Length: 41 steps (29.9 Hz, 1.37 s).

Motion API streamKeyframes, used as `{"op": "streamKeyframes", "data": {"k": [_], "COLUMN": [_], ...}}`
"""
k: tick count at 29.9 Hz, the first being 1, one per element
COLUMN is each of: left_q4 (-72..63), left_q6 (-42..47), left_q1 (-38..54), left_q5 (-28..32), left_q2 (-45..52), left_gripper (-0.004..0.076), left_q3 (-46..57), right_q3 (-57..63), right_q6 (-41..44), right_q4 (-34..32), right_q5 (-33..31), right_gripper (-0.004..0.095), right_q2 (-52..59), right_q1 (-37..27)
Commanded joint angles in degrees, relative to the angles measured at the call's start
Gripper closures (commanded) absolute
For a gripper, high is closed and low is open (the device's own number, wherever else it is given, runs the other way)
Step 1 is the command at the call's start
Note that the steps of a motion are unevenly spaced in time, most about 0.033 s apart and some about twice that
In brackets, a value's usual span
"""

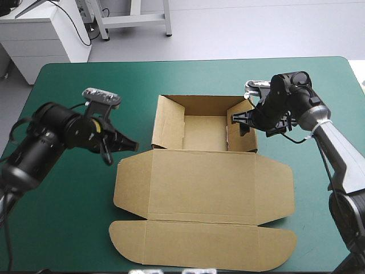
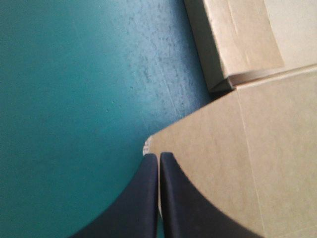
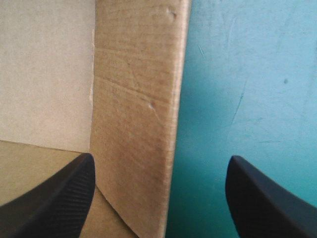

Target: Fold the box

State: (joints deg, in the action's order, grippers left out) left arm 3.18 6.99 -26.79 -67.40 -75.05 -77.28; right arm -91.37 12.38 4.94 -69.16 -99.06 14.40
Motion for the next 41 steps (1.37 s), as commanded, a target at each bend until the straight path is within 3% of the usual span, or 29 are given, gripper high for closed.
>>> {"op": "streamKeyframes", "data": {"k": [1, 11, 16, 22, 28, 34, 41], "left_q4": [0.6, 1.5, 1.5, 1.4, 1.6, 1.4, 1.6], "left_q6": [2.4, 3.4, 3.4, 3.4, 3.4, 3.4, 3.0], "left_q1": [-0.2, -0.2, -0.2, -0.2, -0.2, -0.2, -0.2], "left_q5": [8.0, 24.8, 25.3, 24.9, 23.7, 20.5, 19.5], "left_q2": [10.3, 38.0, 49.3, 59.4, 63.8, 64.1, 64.1], "left_gripper": [0.0732, 0.0732, 0.0732, 0.0732, 0.0732, 0.0732, 0.0732], "left_q3": [8.0, 34.9, 43.0, 48.4, 48.8, 48.8, 48.9], "right_q3": [-1.2, -1.2, -1.2, -1.2, -1.2, -3.2, -11.6], "right_q6": [-1.0, -3.0, -4.0, -4.6, -7.1, -11.4, -11.5], "right_q4": [0.5, 2.5, 4.0, 6.5, 6.4, 3.1, -7.1], "right_q5": [0.6, -2.2, -2.5, -2.5, -2.5, -2.5, -2.5], "right_gripper": [0.0238, 0.0238, 0.0249, 0.0466, 0.0932, 0.0928, 0.0928], "right_q2": [1.0, -3.4, -4.5, -6.1, -5.2, 0.7, 8.4], "right_q1": [-0.2, -0.2, -0.2, -0.2, -0.2, -1.2, -10.6]}}
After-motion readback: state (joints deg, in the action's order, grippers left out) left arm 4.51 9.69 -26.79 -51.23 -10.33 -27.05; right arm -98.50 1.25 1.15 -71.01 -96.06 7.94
